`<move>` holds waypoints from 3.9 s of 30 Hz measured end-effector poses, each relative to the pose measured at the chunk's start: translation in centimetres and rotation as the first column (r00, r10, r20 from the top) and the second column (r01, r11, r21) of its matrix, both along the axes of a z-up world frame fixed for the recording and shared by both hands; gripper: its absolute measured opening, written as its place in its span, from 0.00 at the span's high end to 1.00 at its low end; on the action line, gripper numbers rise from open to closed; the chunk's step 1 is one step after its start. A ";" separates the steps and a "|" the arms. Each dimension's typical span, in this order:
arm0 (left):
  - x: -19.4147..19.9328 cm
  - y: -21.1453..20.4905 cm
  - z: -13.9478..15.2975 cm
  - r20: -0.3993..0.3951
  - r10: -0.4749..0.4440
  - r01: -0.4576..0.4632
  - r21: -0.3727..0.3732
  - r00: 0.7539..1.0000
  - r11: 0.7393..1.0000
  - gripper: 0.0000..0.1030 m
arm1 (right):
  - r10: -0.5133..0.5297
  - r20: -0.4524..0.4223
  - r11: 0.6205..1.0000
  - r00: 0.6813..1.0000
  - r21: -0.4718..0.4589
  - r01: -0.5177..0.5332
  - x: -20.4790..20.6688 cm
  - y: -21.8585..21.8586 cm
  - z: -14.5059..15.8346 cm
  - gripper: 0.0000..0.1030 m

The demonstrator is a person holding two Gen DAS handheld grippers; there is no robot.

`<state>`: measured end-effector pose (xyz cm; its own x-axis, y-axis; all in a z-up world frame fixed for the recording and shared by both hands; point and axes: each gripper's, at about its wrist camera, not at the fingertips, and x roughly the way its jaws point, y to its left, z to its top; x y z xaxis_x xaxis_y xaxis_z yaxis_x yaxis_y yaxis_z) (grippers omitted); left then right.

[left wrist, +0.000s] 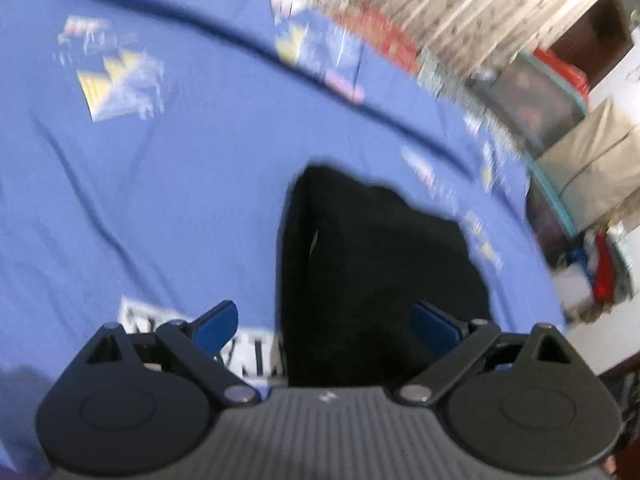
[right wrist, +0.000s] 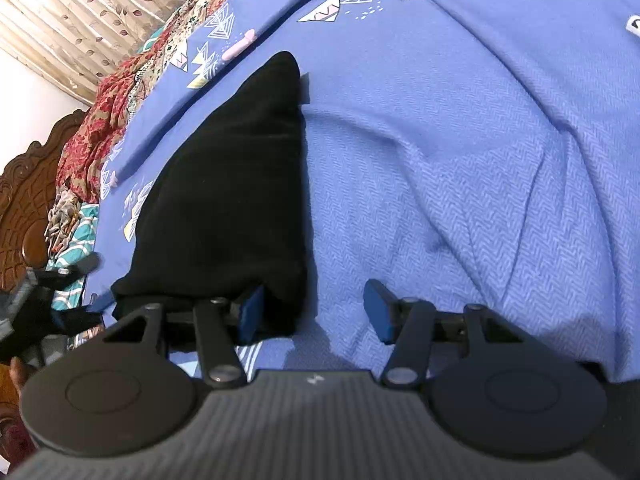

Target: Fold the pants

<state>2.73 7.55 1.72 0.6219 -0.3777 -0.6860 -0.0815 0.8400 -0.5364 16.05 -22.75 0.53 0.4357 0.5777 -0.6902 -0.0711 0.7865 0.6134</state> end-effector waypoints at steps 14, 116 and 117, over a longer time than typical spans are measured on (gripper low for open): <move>-2.2 -0.8 -1.7 -0.013 -0.010 0.010 -0.002 1.000 1.000 0.08 | 0.008 0.014 1.000 1.000 -0.021 -0.008 0.0 0.5 0.0 0.42; 19.7 -4.2 1.8 0.067 0.046 -0.055 0.145 0.997 0.988 0.38 | 0.054 0.217 0.998 0.975 -0.039 -0.047 21.9 8.9 4.9 0.26; 18.6 -4.5 2.7 0.069 0.052 -0.064 0.190 0.996 0.980 0.34 | 0.041 0.253 0.999 0.966 -0.038 -0.032 20.2 8.2 5.6 0.24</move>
